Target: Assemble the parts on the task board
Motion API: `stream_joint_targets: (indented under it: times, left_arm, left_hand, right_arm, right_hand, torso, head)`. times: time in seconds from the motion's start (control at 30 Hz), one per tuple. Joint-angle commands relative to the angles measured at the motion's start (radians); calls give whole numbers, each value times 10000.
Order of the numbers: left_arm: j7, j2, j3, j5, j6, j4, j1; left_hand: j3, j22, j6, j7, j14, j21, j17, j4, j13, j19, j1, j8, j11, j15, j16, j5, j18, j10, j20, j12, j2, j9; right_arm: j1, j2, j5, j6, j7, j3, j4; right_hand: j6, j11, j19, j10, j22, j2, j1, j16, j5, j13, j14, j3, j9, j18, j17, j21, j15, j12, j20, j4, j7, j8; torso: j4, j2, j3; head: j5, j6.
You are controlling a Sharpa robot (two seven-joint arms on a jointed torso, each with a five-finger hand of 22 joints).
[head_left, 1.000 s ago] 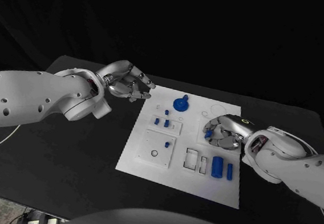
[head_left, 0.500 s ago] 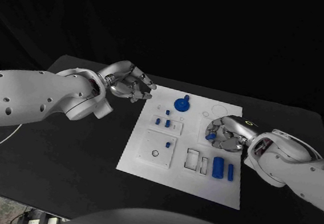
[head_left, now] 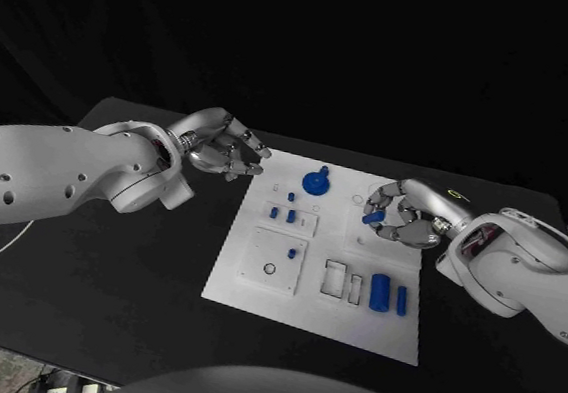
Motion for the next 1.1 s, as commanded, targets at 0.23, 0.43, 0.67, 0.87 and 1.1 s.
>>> stream_joint_targets:
  times: [0.23, 0.43, 0.67, 0.87, 1.1]
  left_arm:
    - [-4, 110, 5, 31, 157, -38, -5]
    - [41, 171, 4, 31, 117, -120, -34]
    - [61, 242, 4, 31, 90, -154, -51]
    - [47, 251, 4, 32, 32, -146, -53]
    - [17, 302, 4, 34, 30, -164, -52]
  left_hand:
    - [72, 4, 25, 28, -55, -85, -22, 22, 7, -24, 60, 45, 25, 24, 45, 25, -30, 89, 50, 47, 74, 9]
    - [76, 8, 23, 32, -64, -95, -33, 30, 5, -28, 44, 43, 29, 29, 46, 23, -31, 91, 54, 51, 95, 7]
    - [79, -2, 18, 35, -75, -156, -43, 34, 3, -53, 27, 39, 34, 36, 45, 22, -24, 92, 58, 54, 112, 5]
    - [86, 4, 15, 36, -84, -155, -52, 35, 1, -53, 15, 36, 38, 42, 46, 23, -26, 93, 62, 56, 132, 4]
    - [103, 13, 17, 34, -92, -149, -65, 31, -2, -52, 13, 36, 41, 45, 48, 29, -28, 94, 66, 59, 167, 3]
  right_arm:
    - [169, 330, 300, 1311, -457, -6, 519]
    - [149, 1295, -708, 2096, -747, -4, 529]
    - [28, 2250, -1258, 2565, -923, 0, 364]
    - [-206, 2868, -1625, 2827, -1136, 4, 190]
    - [-328, 3262, -2351, 3066, -1439, 7, 125]
  right_hand:
    - [-266, 42, -60, -13, 1248, 47, -26, -12, -191, -61, -37, 99, 871, -103, -32, 2, -1, -96, -29, -24, 20, -66]
    - [-351, 53, -66, 19, 1244, 36, -53, -22, -334, -107, -42, 153, 841, -102, -65, 7, 10, -156, -12, -24, 33, -153]
    - [-357, 57, -64, 43, 1243, 13, -75, 3, -379, -139, -6, 178, 817, -101, -11, 13, 12, -198, -8, -26, 37, -202]
    - [-329, 63, 206, 103, 1349, -53, -143, 197, -504, -243, 248, 268, 729, -176, 363, 409, 18, -350, 0, -42, 44, -377]
    - [-292, 73, 674, 160, 1540, -122, -214, 526, -619, -323, 636, 345, 642, -318, 995, 1112, 22, -482, 8, -71, 46, -568]
  torso:
    - [-24, -9, 33]
    - [-12, -18, 38]
    - [98, -30, 49]
    - [127, -39, 49]
    - [93, -60, 28]
  head:
    - [130, 0]
    - [170, 0]
    - [225, 0]
    - [319, 0]
    - [466, 0]
